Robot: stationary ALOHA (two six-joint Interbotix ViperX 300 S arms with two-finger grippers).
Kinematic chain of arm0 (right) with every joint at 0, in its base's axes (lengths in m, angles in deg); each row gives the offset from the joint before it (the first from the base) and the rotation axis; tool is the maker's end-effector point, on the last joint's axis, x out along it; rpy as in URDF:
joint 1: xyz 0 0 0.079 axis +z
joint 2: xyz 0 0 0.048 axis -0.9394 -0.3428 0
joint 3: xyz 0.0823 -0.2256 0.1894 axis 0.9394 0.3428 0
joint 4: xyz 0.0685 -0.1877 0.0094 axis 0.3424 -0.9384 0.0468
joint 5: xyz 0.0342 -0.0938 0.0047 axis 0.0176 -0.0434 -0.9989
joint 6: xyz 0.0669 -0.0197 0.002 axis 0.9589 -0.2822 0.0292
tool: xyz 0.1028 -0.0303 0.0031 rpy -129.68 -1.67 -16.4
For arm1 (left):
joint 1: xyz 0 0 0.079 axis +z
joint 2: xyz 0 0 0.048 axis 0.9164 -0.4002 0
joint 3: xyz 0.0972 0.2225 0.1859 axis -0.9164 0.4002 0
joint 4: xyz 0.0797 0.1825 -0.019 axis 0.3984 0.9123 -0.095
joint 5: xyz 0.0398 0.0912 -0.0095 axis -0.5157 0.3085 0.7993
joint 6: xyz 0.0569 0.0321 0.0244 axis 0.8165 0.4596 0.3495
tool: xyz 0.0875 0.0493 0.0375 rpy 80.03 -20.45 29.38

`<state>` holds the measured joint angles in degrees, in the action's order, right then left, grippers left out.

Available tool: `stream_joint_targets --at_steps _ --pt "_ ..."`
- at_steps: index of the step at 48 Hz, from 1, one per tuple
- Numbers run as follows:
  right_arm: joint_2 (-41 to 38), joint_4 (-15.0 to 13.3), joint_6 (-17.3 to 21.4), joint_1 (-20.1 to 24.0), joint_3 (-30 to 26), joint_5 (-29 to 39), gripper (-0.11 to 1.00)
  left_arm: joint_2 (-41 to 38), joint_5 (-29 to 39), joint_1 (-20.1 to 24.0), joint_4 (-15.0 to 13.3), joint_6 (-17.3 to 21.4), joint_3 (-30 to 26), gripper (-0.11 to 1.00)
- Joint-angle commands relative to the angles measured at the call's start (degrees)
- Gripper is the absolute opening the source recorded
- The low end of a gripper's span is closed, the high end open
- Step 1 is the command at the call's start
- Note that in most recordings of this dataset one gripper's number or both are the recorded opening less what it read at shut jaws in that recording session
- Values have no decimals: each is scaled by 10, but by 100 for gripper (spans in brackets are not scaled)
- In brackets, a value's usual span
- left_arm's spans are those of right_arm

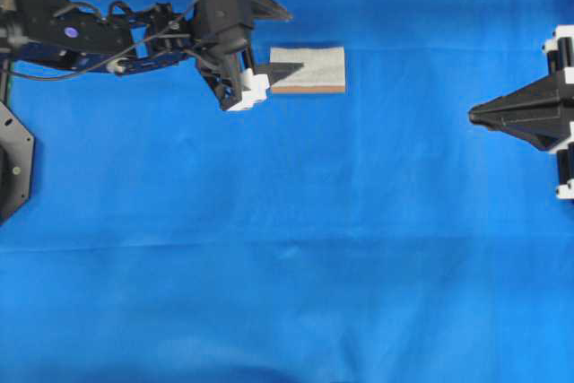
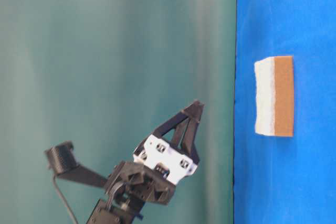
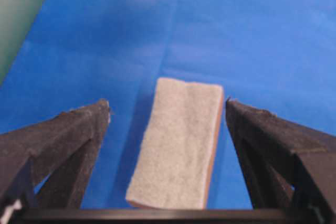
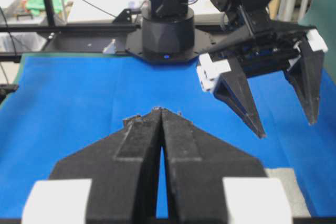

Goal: Hand over the sponge with the left arm and wipe it with the right arm.
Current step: 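Close the left gripper on the sponge's left end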

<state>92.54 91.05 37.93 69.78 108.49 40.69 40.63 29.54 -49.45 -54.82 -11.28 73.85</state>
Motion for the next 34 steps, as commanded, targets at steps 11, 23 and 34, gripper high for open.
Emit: stream_joint_targets --at_steps 11,23,34 --pt "-3 2 1 -1 -12 -2 0 -3 25 13 0 5 -15 94" --pt "-4 2 1 -1 -11 -2 0 -43 18 13 0 5 -10 94" --pt "-7 2 1 -1 -11 -1 0 -92 0 11 1 5 -12 94"
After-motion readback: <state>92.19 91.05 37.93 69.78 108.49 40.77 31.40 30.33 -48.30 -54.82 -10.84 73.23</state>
